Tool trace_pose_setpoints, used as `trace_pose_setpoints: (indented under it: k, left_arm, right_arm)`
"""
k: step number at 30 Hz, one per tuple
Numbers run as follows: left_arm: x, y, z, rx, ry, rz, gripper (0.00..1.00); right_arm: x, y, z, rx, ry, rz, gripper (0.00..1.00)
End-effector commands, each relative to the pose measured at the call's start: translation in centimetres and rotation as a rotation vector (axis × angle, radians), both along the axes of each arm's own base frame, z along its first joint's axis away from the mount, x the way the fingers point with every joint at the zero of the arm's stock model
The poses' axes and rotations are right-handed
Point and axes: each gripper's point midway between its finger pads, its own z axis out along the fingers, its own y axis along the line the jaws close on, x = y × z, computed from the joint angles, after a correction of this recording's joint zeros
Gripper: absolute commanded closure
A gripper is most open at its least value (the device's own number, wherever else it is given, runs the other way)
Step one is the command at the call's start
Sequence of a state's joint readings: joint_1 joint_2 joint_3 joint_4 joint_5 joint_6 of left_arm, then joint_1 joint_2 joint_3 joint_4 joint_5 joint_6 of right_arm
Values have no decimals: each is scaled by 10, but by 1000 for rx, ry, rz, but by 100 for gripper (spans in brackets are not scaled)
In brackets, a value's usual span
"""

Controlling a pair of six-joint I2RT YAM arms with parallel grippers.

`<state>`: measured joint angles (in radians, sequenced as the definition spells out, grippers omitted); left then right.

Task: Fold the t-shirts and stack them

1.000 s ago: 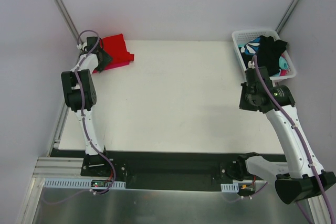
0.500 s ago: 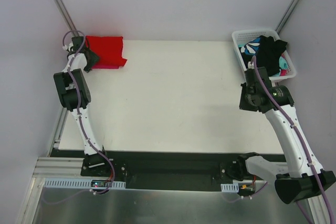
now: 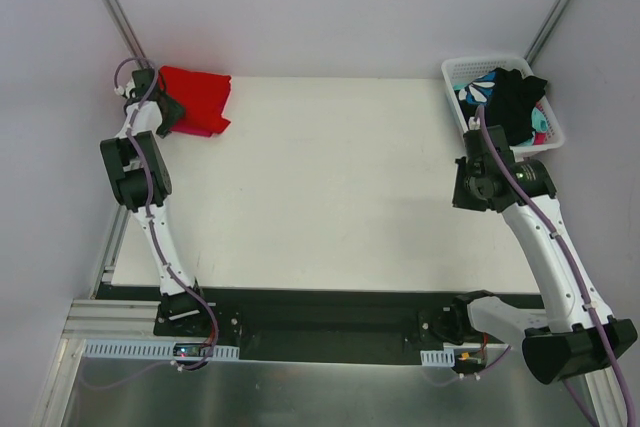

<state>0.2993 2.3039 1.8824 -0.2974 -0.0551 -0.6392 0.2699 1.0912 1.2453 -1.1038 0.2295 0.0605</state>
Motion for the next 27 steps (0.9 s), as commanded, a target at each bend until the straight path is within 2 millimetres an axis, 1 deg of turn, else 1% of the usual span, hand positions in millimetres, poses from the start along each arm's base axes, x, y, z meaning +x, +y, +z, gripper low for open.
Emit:
trace_pose_setpoints:
  k: [1, 5, 6, 7, 9, 13, 14, 16, 17, 19, 20, 22, 23, 24, 25, 26, 27]
  left_arm:
    - [6, -36, 39, -15, -62, -56, 41]
    - [5, -50, 35, -20, -55, -68, 41]
    - [6, -57, 32, -19, -54, -79, 41]
    - [7, -60, 31, -20, -52, -81, 41]
    - [9, -65, 29, -19, -50, -84, 41]
    - [10, -67, 34, -18, -61, -90, 42]
    - [10, -67, 41, -12, -70, -94, 42]
    - [8, -67, 47, 3, -76, -99, 42]
    - [4, -67, 57, 9, -88, -98, 41]
    - [0, -66, 66, 22, -97, -98, 41]
    - [-5, -66, 77, 29, -112, -95, 41]
    - [-8, -67, 90, 32, -131, -96, 41]
    - [-14, -69, 102, 30, -149, -96, 41]
    - [-17, -70, 109, 24, -161, -94, 41]
    - [-20, -76, 116, 17, -174, -101, 40]
    - [-29, -81, 130, 17, -192, -111, 40]
    - [-34, -95, 137, 17, -200, -134, 40]
  right_arm:
    - [0, 0, 16, 19, -55, -4, 82]
    - [-5, -4, 22, 5, -67, -5, 82]
    - [-5, -5, 21, -1, -68, -5, 82]
    - [-6, -5, 21, -3, -68, -5, 82]
    - [-7, -6, 21, -9, -64, -4, 82]
    - [-8, -7, 24, -9, -72, -5, 82]
    - [-7, -7, 24, -9, -73, -5, 82]
    - [-7, -5, 25, 6, -74, -2, 82]
    - [-8, -4, 25, 12, -74, -2, 82]
    - [-8, -1, 25, 28, -77, 1, 82]
    - [-8, -1, 26, 30, -81, -2, 82]
    - [-9, -1, 27, 33, -86, 1, 82]
    - [-9, -1, 28, 30, -90, -1, 82]
    - [-8, -4, 28, 18, -92, -9, 81]
    - [-5, -5, 28, 14, -102, -11, 81]
    - [-4, -5, 28, 11, -109, -14, 81]
    - [-2, -5, 28, 12, -117, -18, 79]
